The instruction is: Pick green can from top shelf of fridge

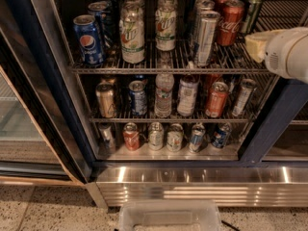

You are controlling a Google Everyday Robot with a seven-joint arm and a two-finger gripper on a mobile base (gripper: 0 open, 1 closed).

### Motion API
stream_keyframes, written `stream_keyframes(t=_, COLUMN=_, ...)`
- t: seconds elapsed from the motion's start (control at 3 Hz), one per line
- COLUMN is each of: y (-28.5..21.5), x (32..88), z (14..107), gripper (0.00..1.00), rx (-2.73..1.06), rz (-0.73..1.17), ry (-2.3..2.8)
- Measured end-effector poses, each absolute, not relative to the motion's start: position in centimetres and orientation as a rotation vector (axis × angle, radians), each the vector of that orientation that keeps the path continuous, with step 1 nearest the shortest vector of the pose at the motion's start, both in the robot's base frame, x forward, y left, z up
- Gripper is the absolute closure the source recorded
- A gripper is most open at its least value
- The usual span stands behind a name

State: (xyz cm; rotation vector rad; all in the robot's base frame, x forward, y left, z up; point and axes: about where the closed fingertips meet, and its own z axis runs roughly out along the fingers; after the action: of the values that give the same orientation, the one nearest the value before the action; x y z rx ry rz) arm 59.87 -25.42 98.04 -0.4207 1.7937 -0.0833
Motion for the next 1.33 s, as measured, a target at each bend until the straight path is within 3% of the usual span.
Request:
stream_keyframes(t=0.33, y=-28.8, x=56.0, z=98.1, gripper=1.00, rx=-0.513, rz=-0.016, ry=1.766)
stream_keyframes(t=1.33, y=-26.1, x=54.5, z=97.5, gripper=1.00, rx=-0.544, rz=0.054, ry=1.762)
